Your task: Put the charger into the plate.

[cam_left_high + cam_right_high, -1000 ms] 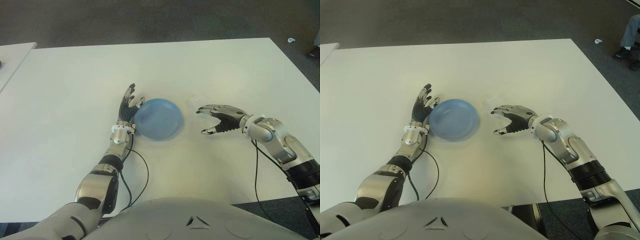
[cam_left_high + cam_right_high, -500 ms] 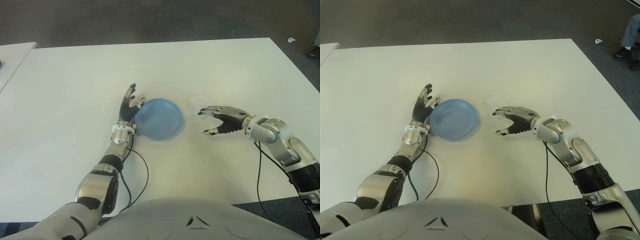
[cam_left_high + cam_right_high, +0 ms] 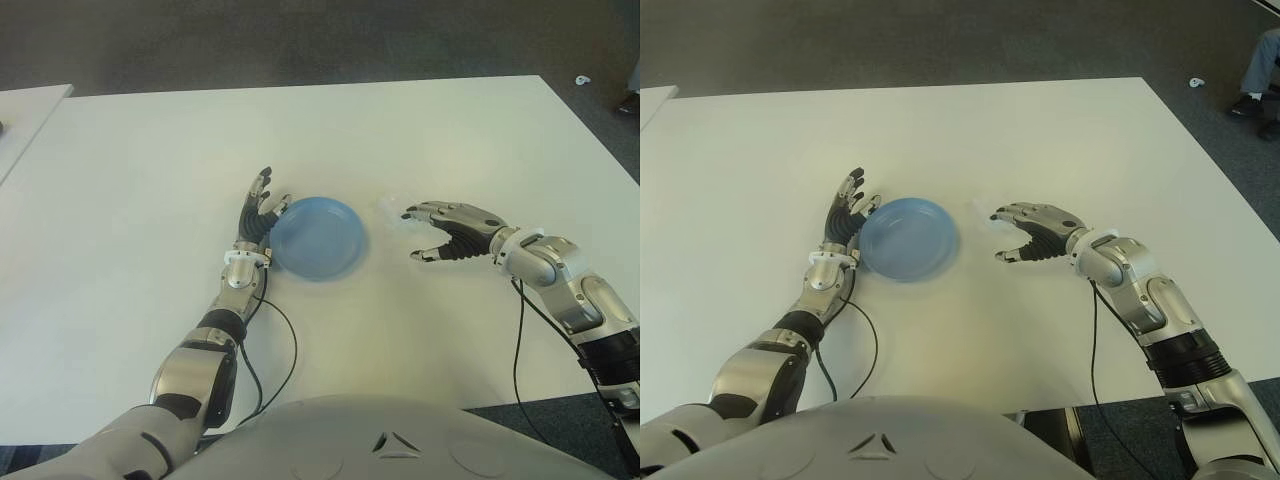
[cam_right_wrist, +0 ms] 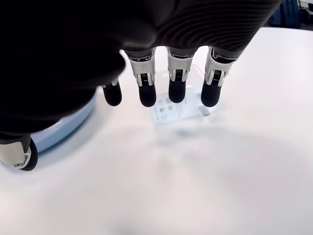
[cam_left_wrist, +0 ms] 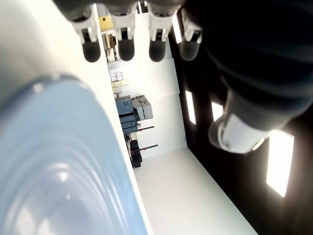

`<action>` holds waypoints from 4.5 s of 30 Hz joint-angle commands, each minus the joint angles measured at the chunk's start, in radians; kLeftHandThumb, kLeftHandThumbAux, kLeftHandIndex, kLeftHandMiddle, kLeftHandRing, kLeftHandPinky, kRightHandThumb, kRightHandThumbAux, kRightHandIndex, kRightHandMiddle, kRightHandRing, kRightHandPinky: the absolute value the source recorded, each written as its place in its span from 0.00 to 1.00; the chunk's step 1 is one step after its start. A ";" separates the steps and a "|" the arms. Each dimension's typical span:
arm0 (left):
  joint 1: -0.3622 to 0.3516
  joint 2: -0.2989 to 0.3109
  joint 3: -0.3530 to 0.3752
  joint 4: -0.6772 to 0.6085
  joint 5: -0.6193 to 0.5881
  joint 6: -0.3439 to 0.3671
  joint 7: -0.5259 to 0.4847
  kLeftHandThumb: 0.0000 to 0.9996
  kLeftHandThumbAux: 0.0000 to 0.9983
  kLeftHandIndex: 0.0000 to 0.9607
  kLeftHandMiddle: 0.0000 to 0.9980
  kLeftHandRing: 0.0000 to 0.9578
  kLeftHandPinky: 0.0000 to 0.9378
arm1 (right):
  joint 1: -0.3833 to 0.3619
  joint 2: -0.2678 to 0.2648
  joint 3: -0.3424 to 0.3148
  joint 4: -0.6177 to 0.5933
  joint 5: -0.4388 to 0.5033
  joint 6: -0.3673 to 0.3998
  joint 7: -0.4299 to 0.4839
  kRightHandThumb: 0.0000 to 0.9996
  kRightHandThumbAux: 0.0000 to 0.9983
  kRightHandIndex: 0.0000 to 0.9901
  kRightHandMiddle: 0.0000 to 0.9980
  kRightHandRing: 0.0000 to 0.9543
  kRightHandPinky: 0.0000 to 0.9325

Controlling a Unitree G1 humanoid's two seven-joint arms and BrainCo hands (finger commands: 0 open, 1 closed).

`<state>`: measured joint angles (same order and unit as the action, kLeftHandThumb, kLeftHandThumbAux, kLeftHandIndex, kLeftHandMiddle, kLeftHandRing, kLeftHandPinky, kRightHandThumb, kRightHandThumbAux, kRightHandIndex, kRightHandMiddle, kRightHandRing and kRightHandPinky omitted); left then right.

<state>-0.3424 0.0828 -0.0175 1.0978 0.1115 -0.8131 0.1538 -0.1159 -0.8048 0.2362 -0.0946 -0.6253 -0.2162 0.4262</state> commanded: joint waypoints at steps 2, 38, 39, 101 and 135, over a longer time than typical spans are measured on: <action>0.121 -0.004 -0.011 0.081 0.026 0.010 0.000 0.00 0.67 0.00 0.00 0.00 0.00 | -0.002 0.046 -0.015 0.020 -0.066 -0.008 -0.127 0.00 0.35 0.00 0.00 0.00 0.00; 0.128 -0.015 -0.014 0.073 0.024 0.040 0.002 0.04 0.64 0.00 0.00 0.00 0.00 | -0.102 0.128 0.025 0.168 -0.271 0.015 -0.369 0.25 0.15 0.00 0.00 0.00 0.00; 0.129 -0.016 -0.014 0.072 0.024 0.040 0.002 0.04 0.64 0.00 0.00 0.00 0.00 | -0.107 0.126 0.029 0.178 -0.272 0.012 -0.366 0.25 0.15 0.00 0.00 0.00 0.00; 0.134 -0.021 -0.006 0.056 0.007 0.035 -0.031 0.06 0.61 0.00 0.00 0.00 0.02 | -0.329 0.286 0.245 0.875 -0.244 -0.042 -0.628 0.32 0.10 0.00 0.00 0.00 0.00; 0.117 -0.013 -0.013 0.081 0.021 0.068 -0.023 0.03 0.59 0.00 0.00 0.00 0.00 | -0.217 0.256 0.210 0.440 -0.269 0.183 -0.535 0.29 0.13 0.00 0.00 0.00 0.00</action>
<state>-0.3411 0.0815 -0.0181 1.0926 0.1102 -0.7816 0.1380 -0.3576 -0.5519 0.4595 0.4216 -0.8848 -0.0766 -0.1430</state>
